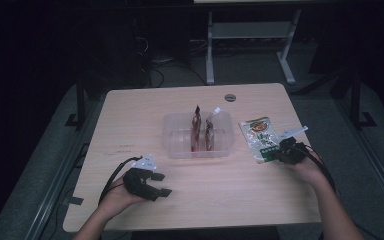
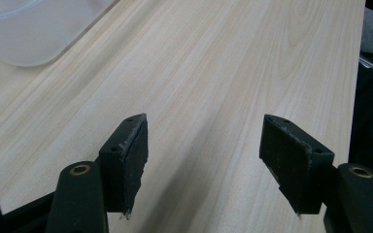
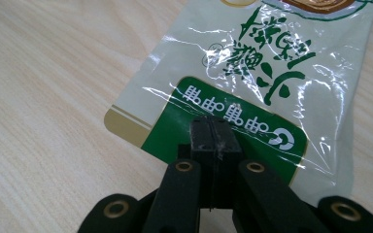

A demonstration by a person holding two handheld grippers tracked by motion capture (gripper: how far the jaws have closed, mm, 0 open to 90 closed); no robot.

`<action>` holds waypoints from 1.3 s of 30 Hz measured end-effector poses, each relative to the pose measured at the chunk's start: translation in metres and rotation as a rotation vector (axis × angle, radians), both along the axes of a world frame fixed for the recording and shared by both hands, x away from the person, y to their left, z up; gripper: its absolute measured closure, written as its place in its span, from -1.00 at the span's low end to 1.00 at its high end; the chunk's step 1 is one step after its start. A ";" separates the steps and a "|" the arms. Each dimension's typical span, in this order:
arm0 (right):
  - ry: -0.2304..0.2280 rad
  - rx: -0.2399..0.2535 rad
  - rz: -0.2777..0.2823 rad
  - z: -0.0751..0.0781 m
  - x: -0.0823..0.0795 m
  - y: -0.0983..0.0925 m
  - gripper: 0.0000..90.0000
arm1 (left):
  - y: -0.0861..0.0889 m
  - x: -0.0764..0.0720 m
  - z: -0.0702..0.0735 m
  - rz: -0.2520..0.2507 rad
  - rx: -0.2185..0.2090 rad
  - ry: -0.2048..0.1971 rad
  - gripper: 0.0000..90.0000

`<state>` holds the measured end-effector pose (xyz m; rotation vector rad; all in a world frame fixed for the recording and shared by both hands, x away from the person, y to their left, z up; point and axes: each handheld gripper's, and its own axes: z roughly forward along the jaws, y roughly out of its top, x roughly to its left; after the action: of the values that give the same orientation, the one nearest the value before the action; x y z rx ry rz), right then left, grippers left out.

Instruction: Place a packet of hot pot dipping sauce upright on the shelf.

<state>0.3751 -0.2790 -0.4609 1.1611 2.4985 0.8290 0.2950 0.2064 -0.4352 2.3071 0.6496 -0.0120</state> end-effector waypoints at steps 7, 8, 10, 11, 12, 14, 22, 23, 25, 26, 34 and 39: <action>0.026 0.005 0.033 0.001 -0.001 0.005 1.00 | -0.002 -0.001 -0.001 -0.005 0.001 0.005 -0.24; 0.030 0.006 0.040 0.001 -0.002 0.007 1.00 | -0.002 0.000 -0.001 -0.006 0.001 0.004 -0.24; 0.036 0.005 0.059 0.002 -0.004 0.011 1.00 | -0.002 0.000 -0.001 -0.005 -0.001 0.003 -0.24; 0.037 0.006 0.075 0.002 -0.005 0.014 1.00 | -0.002 0.000 -0.001 -0.003 -0.005 0.004 -0.24; 0.041 0.010 0.087 0.002 -0.006 0.016 1.00 | -0.002 -0.001 -0.001 -0.004 -0.005 0.003 -0.24; 0.047 0.012 0.115 0.002 -0.008 0.022 1.00 | -0.003 -0.001 -0.001 -0.003 -0.008 0.003 -0.24; 0.075 0.019 0.214 0.004 -0.027 0.045 1.00 | -0.005 0.000 0.000 -0.005 -0.017 0.000 -0.24; 0.086 0.028 0.232 0.003 -0.032 0.049 1.00 | -0.006 0.000 0.000 -0.006 -0.016 -0.004 -0.24; 0.092 0.042 0.269 0.003 -0.041 0.057 1.00 | -0.006 0.000 0.001 -0.003 -0.020 -0.001 -0.24; 0.091 0.040 0.289 0.003 -0.046 0.061 1.00 | -0.006 0.000 0.001 -0.006 -0.018 -0.001 -0.24; -0.064 0.021 0.053 0.025 -0.018 0.032 1.00 | -0.006 -0.001 0.002 -0.011 -0.020 -0.017 -0.24; -0.110 0.054 -0.165 0.029 0.019 -0.001 1.00 | -0.006 0.000 0.001 -0.007 -0.014 -0.007 -0.24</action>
<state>0.3941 -0.2801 -0.4321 1.2829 2.2703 0.8938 0.2955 0.2000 -0.4341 2.2948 0.6364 -0.0122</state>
